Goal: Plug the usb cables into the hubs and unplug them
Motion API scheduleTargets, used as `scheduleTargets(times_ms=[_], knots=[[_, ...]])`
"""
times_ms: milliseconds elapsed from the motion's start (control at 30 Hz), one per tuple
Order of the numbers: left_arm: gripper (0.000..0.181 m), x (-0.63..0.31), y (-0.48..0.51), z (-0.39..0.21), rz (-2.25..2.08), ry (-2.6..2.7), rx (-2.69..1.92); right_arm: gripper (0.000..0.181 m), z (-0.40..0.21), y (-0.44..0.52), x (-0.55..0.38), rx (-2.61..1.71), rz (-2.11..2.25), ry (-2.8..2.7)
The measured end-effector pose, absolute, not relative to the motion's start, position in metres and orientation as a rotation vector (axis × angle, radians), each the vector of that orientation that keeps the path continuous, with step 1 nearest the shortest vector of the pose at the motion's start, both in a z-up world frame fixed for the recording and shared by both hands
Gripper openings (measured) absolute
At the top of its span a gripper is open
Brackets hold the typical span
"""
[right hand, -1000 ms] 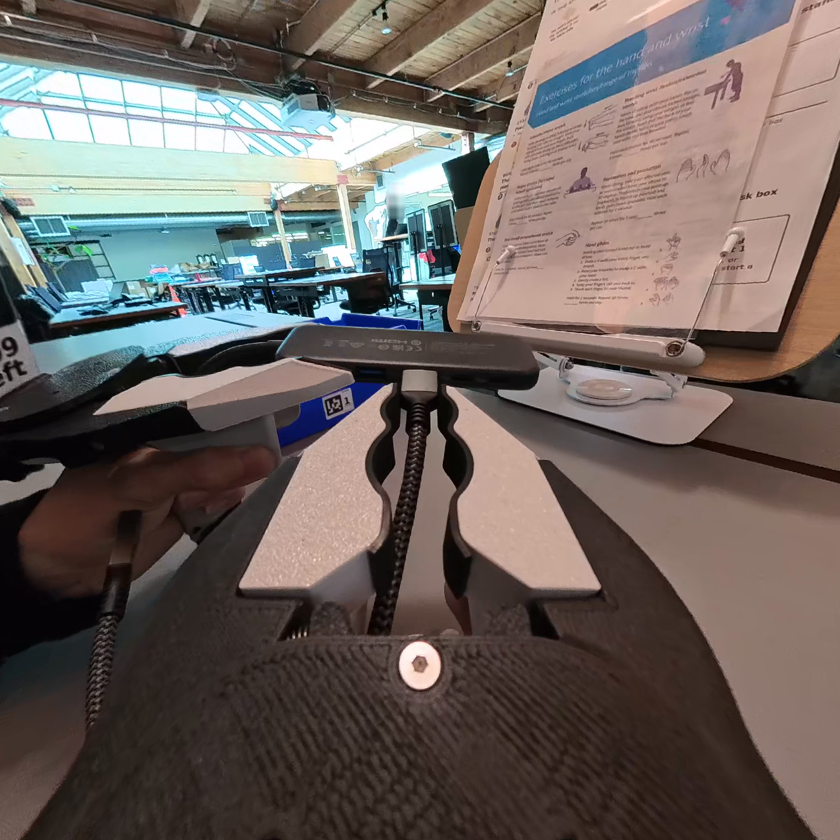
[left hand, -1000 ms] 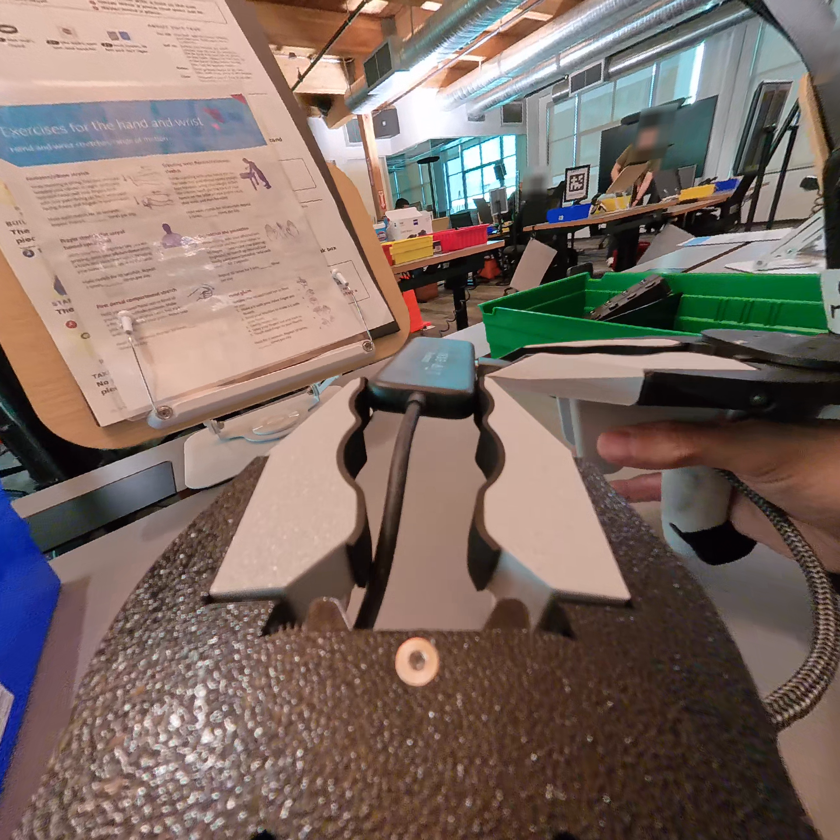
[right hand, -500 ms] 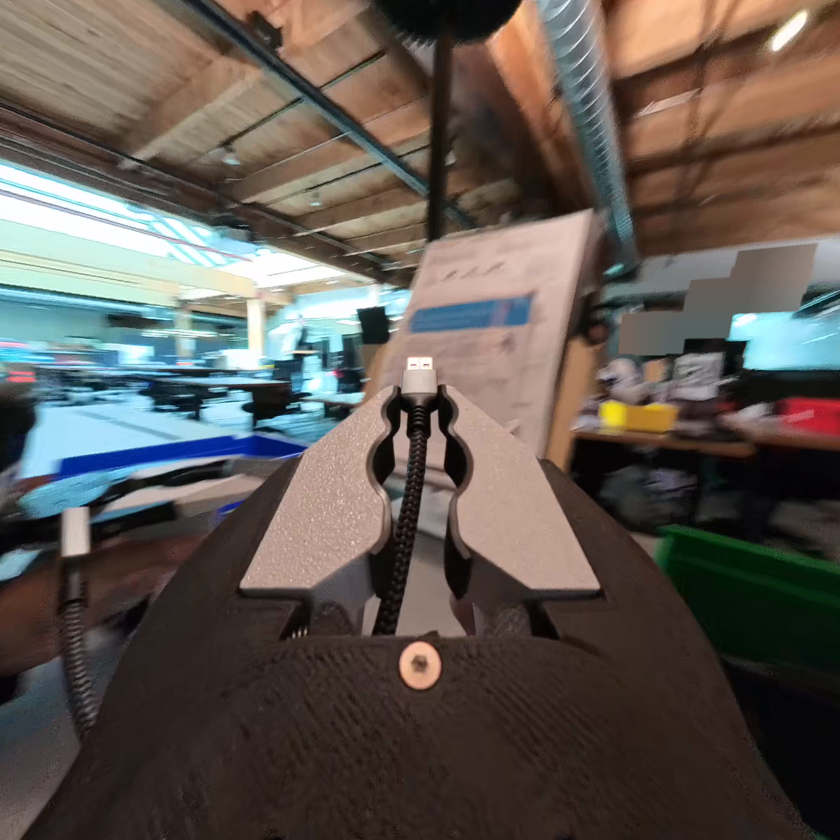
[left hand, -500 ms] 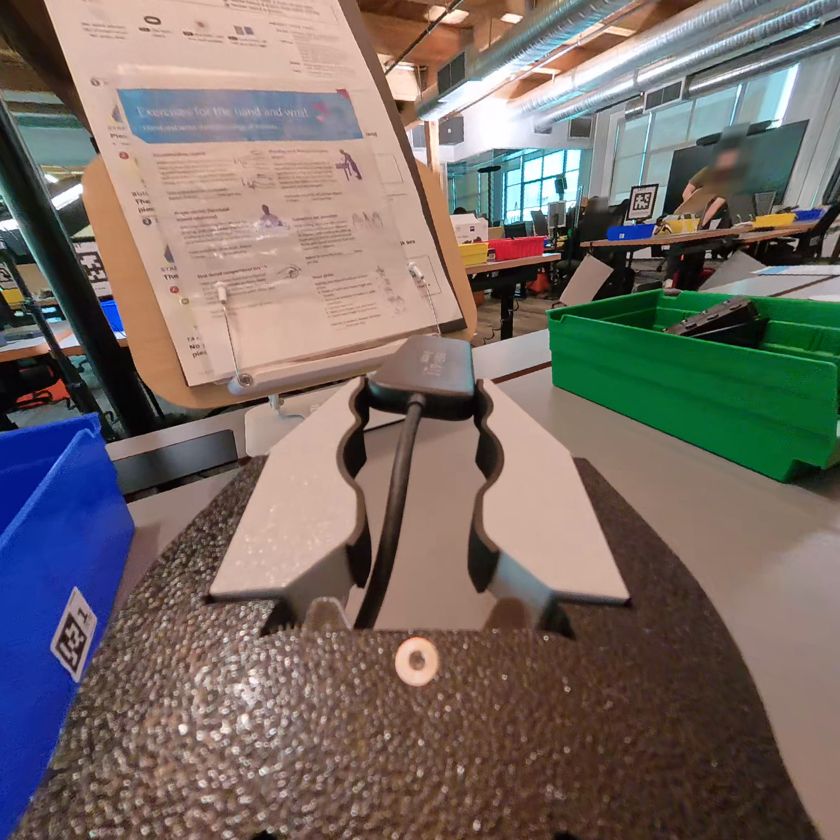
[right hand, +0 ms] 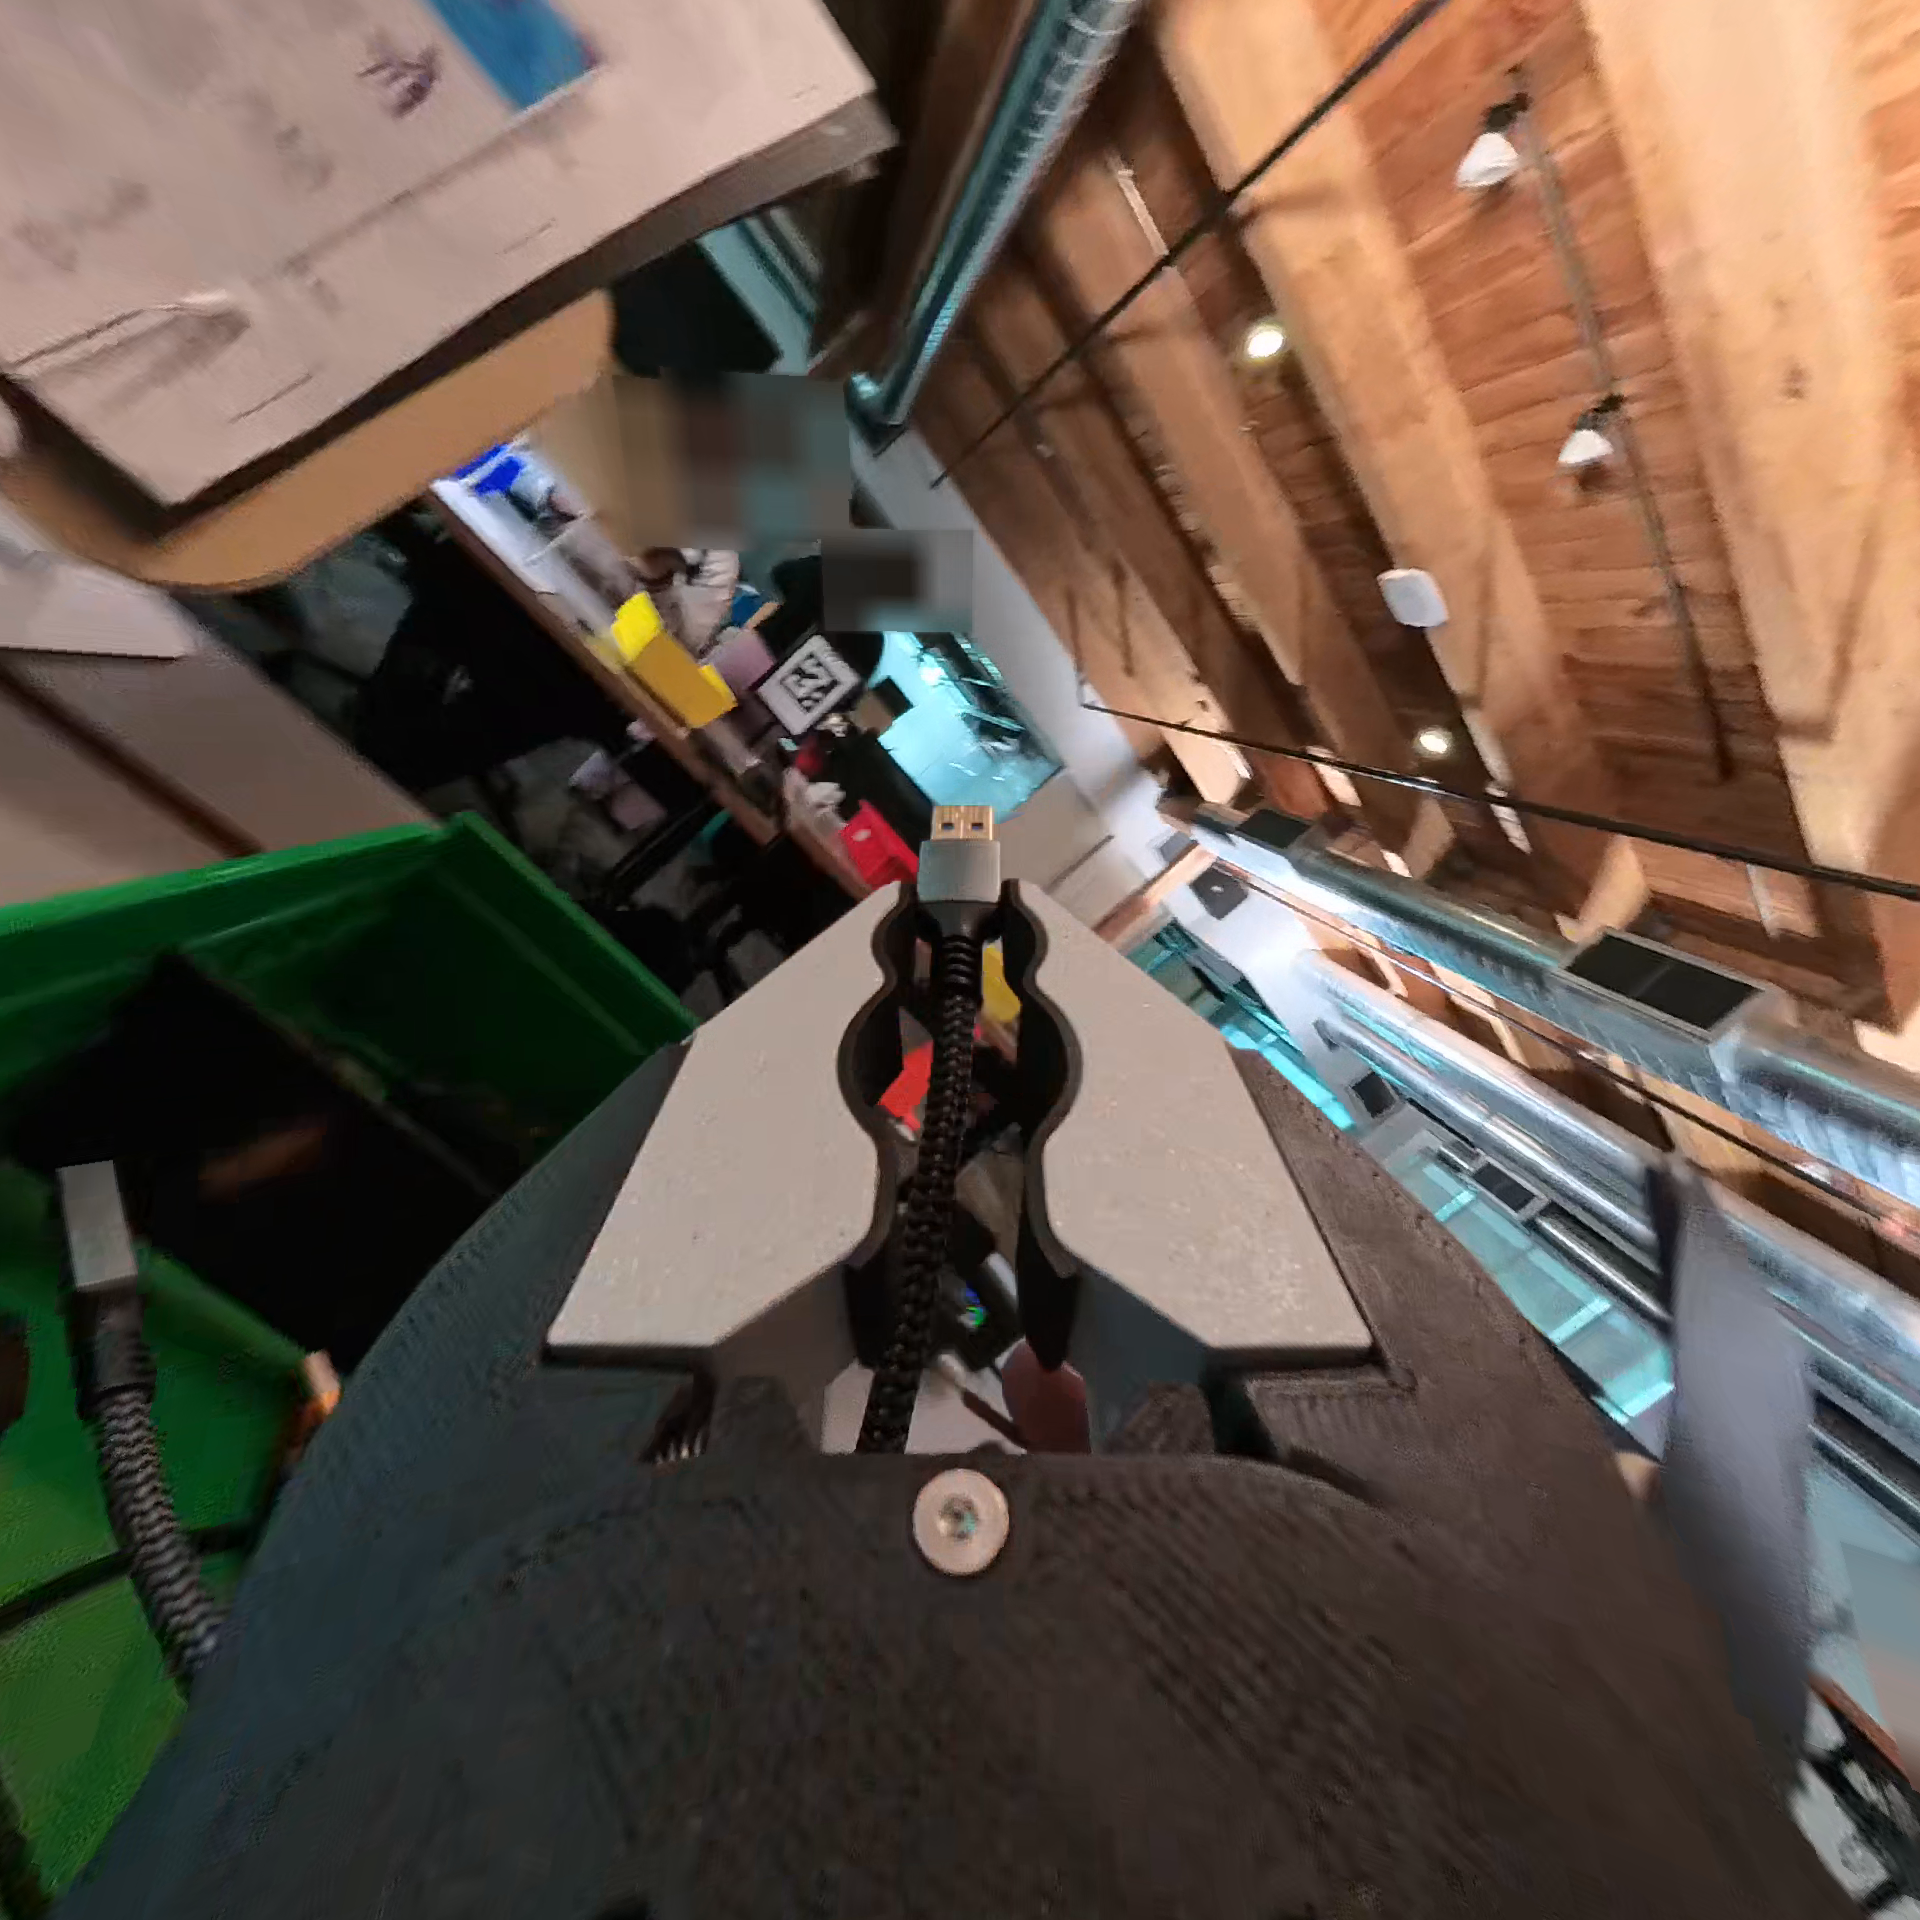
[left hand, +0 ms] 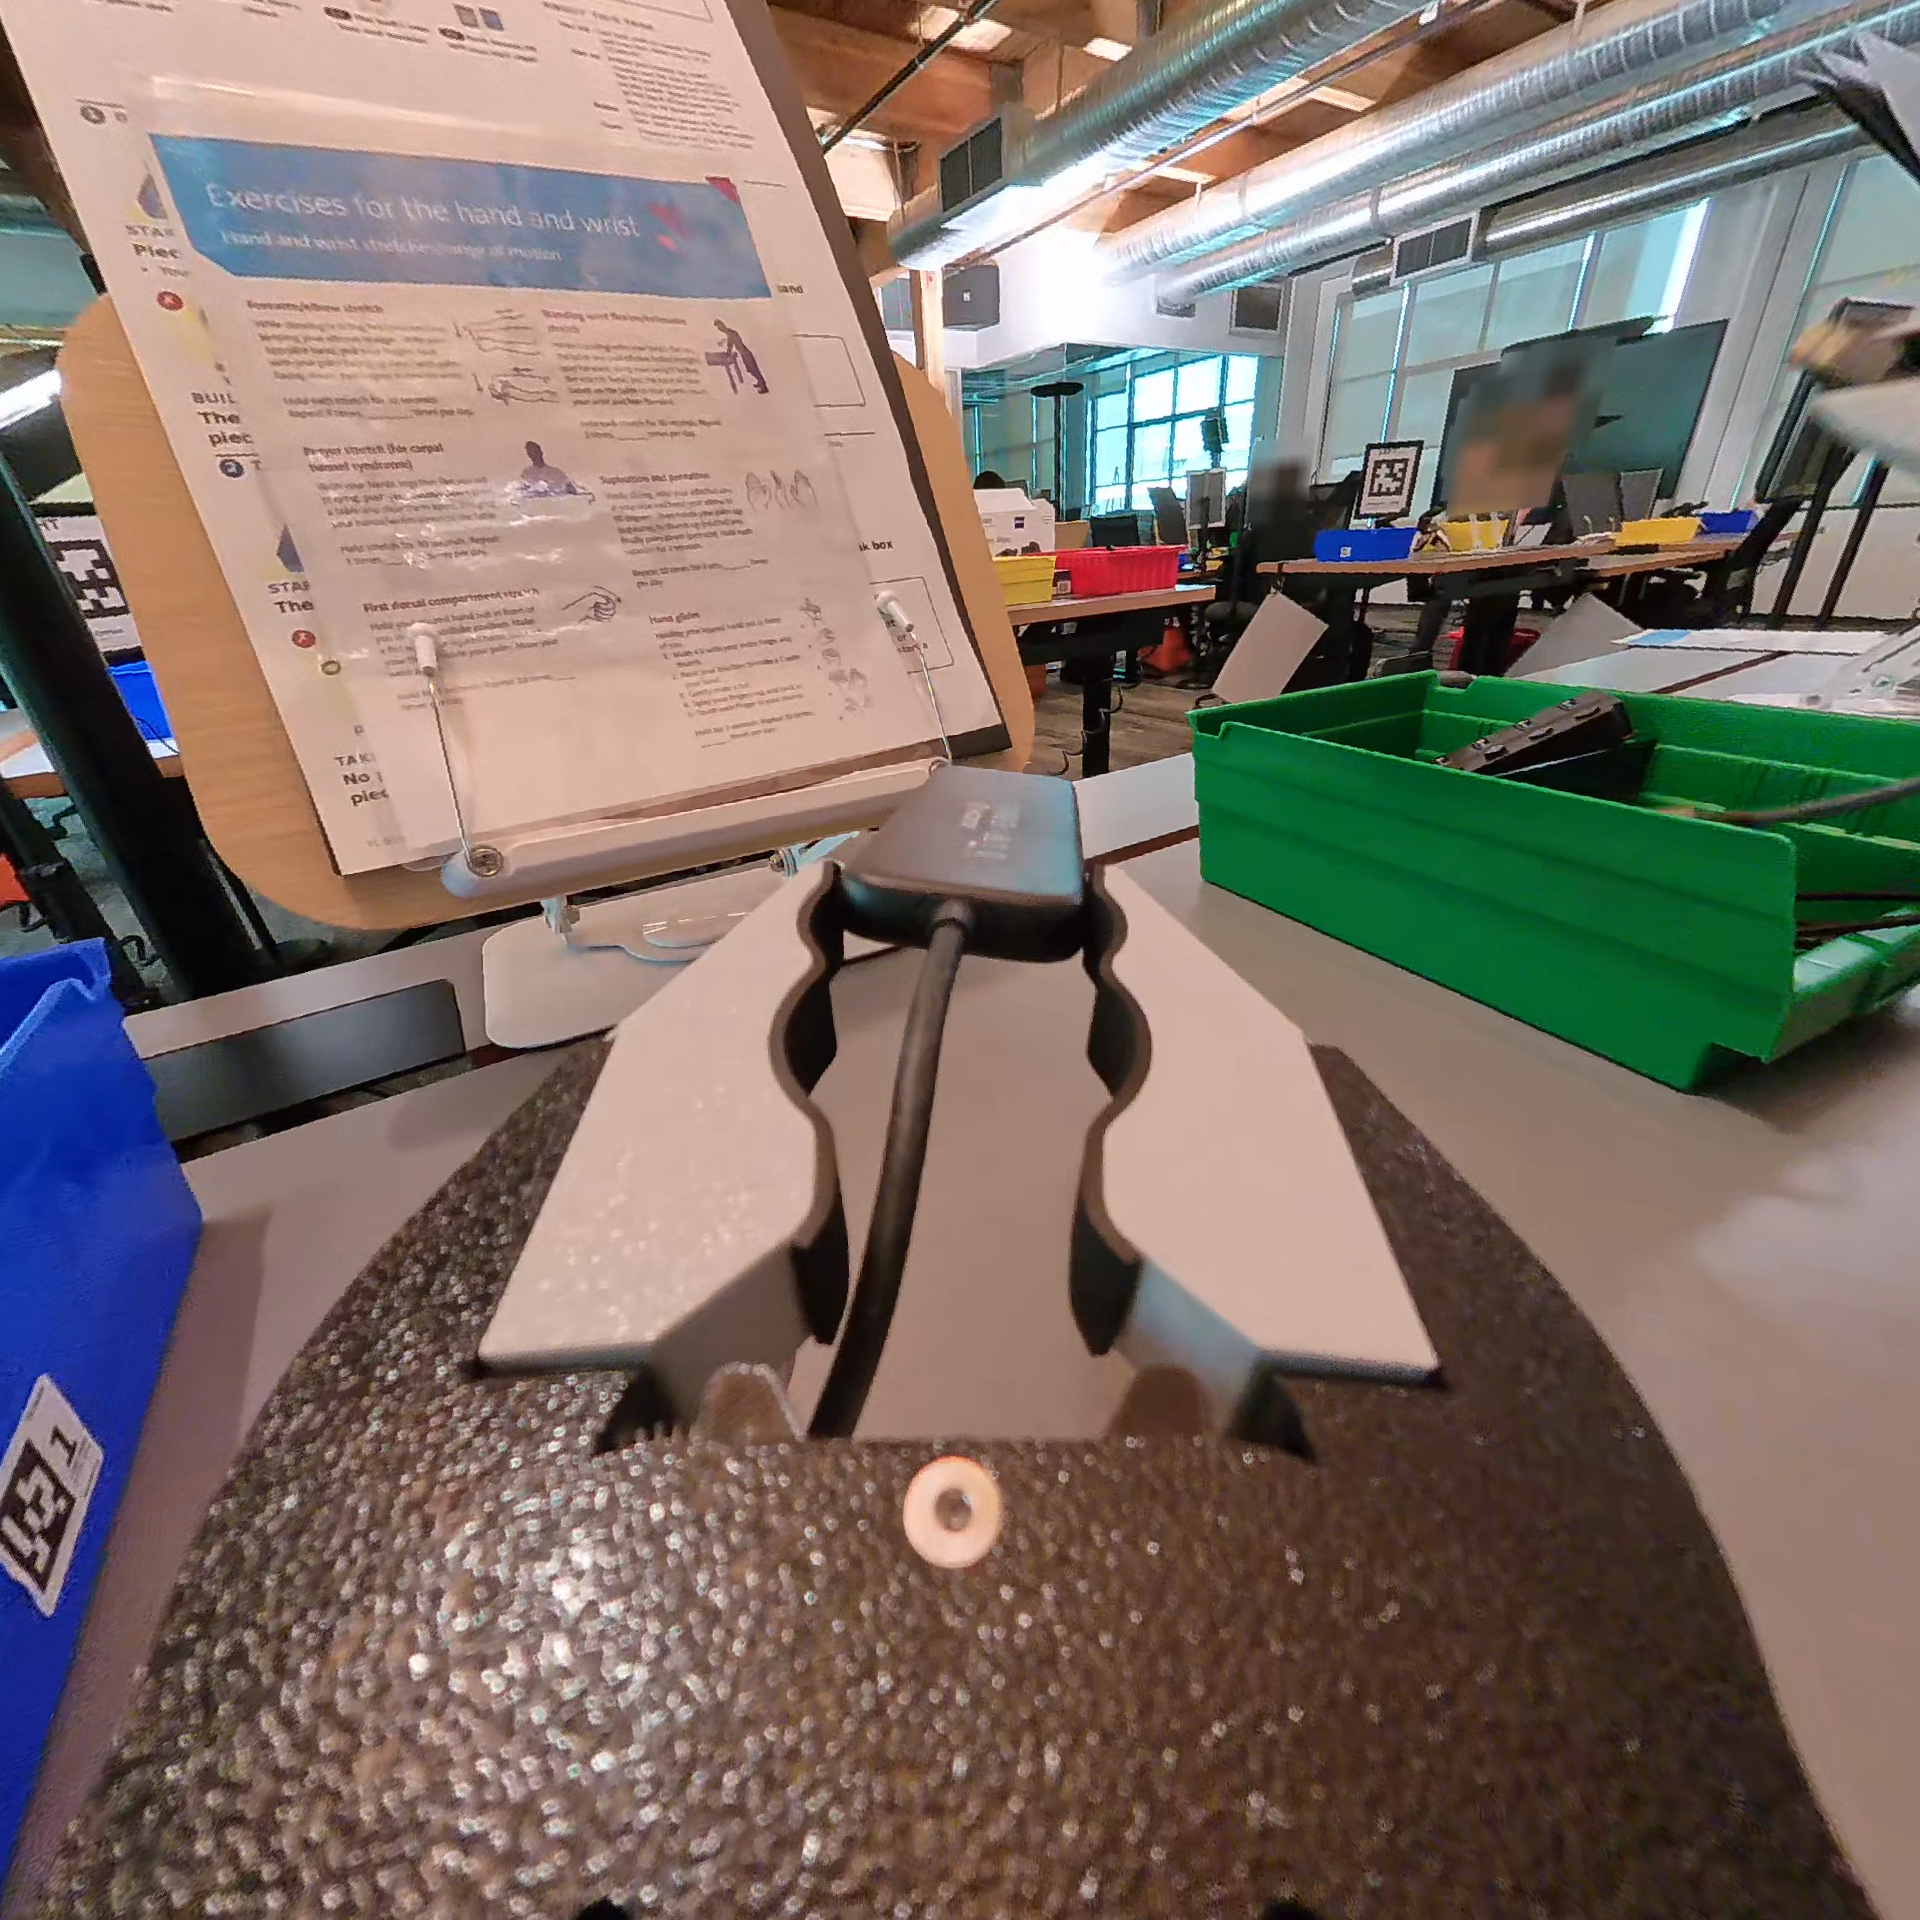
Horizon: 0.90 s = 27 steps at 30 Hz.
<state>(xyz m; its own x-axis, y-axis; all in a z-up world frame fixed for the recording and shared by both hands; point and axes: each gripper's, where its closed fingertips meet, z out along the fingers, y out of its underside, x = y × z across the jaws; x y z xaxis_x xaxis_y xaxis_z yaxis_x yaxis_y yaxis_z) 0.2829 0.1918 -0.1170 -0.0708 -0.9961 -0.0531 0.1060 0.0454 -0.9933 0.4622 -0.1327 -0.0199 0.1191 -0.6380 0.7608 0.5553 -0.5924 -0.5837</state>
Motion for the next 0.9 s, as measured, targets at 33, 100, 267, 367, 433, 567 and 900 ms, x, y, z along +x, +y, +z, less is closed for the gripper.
scheduleTargets(times_ms=[33,100,267,367,433,567,900], knots=[[0.045,0.283,0.191,-0.118,-1.276,1.211,-1.060,0.014,-0.033,-0.123,0.464,-1.509,-1.596,0.070],[0.045,0.282,0.192,-0.120,-1.276,1.212,-1.060,0.015,-0.061,-0.107,0.469,-1.609,-1.510,0.049],[0.045,0.281,0.192,-0.123,-1.285,1.218,-1.062,0.014,-0.118,-0.091,0.474,-1.868,-1.343,-0.065],[0.045,0.281,0.190,-0.123,-1.305,1.229,-1.059,0.019,-0.145,-0.108,0.477,-2.082,-1.173,-0.021],[0.045,0.282,0.188,-0.124,-1.311,1.242,-1.055,0.042,-0.172,-0.124,0.470,-2.300,-0.961,-0.010],[0.045,0.282,0.184,-0.124,-1.326,1.255,-1.045,0.056,-0.156,-0.148,0.480,-2.290,-0.918,0.073],[0.045,0.284,0.176,-0.130,-1.356,1.285,-1.049,0.009,-0.176,-0.170,0.495,-2.474,-1.079,0.154]])
